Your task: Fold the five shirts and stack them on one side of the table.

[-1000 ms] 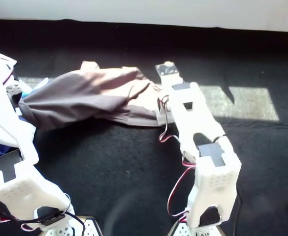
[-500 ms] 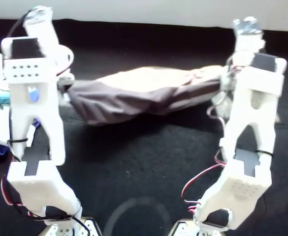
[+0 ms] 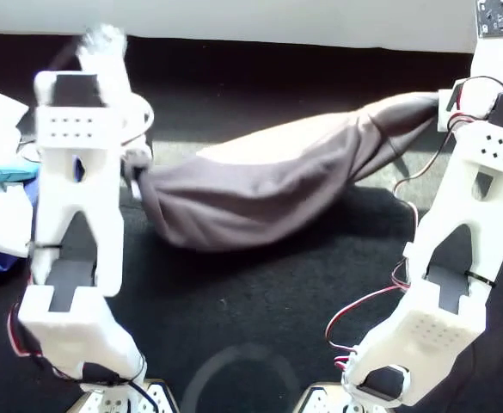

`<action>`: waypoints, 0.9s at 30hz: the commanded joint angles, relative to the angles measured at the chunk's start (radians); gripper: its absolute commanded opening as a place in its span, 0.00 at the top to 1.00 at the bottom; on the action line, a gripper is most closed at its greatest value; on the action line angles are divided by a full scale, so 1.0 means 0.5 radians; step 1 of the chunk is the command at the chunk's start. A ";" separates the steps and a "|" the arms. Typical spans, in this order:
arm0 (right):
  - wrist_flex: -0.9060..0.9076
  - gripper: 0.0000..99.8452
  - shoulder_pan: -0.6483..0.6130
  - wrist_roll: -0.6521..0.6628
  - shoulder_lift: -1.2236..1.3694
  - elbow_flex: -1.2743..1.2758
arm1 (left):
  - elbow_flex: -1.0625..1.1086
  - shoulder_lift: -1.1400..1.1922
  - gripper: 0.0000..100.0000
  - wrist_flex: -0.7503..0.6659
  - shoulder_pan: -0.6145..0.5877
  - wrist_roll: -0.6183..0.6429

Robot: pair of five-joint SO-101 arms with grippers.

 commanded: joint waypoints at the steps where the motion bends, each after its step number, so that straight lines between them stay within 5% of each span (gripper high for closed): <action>1: 0.066 0.95 0.002 0.018 0.038 0.063 | 0.275 0.081 0.99 -0.160 0.014 0.003; 6: 0.278 0.76 -0.044 0.018 0.081 0.035 | 0.373 0.115 0.97 -0.390 -0.063 0.003; 12: 0.710 0.80 -0.238 0.018 -0.066 -0.210 | 0.164 0.087 0.83 -0.239 -0.115 -0.006; 18: 0.855 0.80 -0.489 0.009 -0.124 -0.149 | -0.060 0.087 0.83 0.040 -0.137 -0.009; 27: 0.858 0.80 -0.677 0.006 -0.137 0.299 | 0.032 0.324 0.83 -0.224 -0.146 0.000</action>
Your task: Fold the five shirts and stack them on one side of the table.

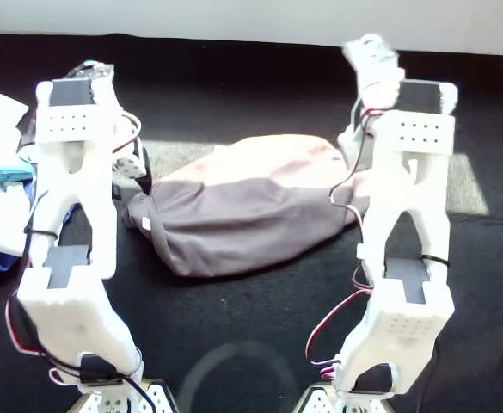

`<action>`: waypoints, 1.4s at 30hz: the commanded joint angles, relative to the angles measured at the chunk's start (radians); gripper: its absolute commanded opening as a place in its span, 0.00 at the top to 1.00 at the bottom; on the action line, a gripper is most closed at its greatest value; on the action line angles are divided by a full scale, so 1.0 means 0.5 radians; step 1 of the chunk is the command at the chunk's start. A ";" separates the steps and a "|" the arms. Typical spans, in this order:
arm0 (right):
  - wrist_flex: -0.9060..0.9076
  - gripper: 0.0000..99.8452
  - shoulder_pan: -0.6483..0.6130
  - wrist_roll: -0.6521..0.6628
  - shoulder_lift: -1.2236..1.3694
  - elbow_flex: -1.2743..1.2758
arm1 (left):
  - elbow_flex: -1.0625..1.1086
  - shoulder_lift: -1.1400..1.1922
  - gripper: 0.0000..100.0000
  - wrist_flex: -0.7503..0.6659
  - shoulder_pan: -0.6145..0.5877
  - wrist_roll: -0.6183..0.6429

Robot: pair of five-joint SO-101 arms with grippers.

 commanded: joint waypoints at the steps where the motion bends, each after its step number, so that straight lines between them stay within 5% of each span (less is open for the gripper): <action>1: 0.020 0.80 -0.035 0.006 -0.149 0.121 | -0.011 0.121 0.83 -0.160 0.017 0.003; 10: 0.017 0.80 -0.097 0.006 -0.333 0.425 | -0.023 0.358 0.83 -0.245 0.149 0.006; 14: -0.063 0.80 -0.250 0.006 -0.551 0.766 | -0.103 0.354 0.96 -0.239 0.106 0.006; 27: -1.247 0.79 -0.793 0.006 -1.002 2.407 | -0.388 0.109 0.99 -0.196 -0.284 0.006; 33: -1.511 0.74 -1.066 -0.012 -0.999 2.625 | -0.394 0.020 0.99 -0.031 -0.204 0.006; 37: -1.784 0.64 -1.011 -0.295 -0.996 2.631 | -0.400 0.017 0.99 0.025 -0.158 0.006; 42: -2.045 0.64 -0.928 -0.377 -0.904 2.622 | -0.400 -0.020 0.99 0.055 -0.155 0.006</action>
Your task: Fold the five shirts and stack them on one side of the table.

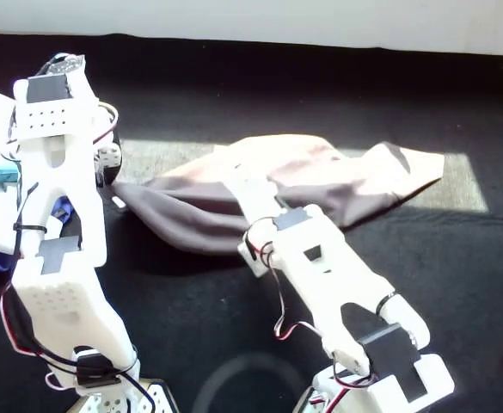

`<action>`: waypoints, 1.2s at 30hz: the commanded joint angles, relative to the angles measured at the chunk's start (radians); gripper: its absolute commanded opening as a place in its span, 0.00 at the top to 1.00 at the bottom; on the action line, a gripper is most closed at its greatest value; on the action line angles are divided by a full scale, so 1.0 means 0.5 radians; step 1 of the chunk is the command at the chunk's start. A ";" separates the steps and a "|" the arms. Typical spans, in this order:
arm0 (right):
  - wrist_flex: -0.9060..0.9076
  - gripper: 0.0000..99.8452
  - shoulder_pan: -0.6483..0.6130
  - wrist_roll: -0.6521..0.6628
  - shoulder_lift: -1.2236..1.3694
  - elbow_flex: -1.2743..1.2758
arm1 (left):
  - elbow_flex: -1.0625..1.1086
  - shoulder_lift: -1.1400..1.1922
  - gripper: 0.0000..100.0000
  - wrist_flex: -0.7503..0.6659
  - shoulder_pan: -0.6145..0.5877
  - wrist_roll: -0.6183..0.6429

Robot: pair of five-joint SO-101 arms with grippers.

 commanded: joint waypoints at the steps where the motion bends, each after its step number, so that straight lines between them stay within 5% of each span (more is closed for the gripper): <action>1: -0.115 0.64 0.057 -0.034 0.054 -0.026 | -0.084 -0.195 0.99 0.028 0.026 0.006; 4: -0.103 0.68 0.063 -0.034 0.284 -0.152 | -0.084 -0.321 0.99 0.028 0.029 0.006; 8: -0.100 1.00 0.183 -0.034 0.450 -0.348 | -0.075 -0.462 0.99 0.028 0.029 0.006; 16: 0.477 0.99 0.588 -0.012 0.164 -0.999 | -0.078 -0.554 0.99 0.031 0.035 0.006; 28: 1.269 0.99 0.885 0.562 -0.133 -1.898 | -0.066 -0.852 0.99 0.089 0.275 0.006; 36: 1.536 0.99 0.971 0.908 -0.112 -2.036 | 0.523 -1.257 0.99 0.068 0.462 -0.006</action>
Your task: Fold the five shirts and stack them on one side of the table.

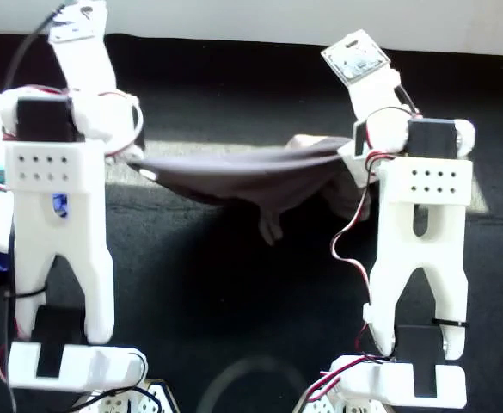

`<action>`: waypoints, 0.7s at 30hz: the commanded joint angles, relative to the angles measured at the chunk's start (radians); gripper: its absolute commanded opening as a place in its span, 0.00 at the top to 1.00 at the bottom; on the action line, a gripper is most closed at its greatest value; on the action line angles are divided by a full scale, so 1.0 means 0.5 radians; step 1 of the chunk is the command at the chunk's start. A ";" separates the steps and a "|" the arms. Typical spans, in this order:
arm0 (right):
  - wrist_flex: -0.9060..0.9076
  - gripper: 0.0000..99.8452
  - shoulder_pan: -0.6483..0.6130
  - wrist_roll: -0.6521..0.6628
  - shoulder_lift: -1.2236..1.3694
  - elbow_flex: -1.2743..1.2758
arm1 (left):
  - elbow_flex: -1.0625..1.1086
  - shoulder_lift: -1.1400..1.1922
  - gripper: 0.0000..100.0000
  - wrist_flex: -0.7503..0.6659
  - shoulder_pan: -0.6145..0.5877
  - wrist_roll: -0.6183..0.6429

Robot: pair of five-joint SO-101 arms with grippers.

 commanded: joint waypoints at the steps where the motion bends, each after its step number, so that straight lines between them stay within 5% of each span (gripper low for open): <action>1: -0.044 0.99 0.020 0.049 -0.075 -0.072 | 0.339 -0.137 0.99 -0.031 0.029 -0.006; 9: -0.747 0.99 -0.094 -0.206 0.364 0.302 | 1.128 -0.109 0.99 -0.694 -0.192 -0.003; 15: -1.134 0.78 -0.229 -0.614 0.615 0.299 | 1.382 -0.109 0.99 -1.010 -0.296 -0.006; 21: -0.980 0.77 -0.189 -0.807 0.597 0.140 | 1.428 -0.109 0.99 -1.120 -0.431 -0.006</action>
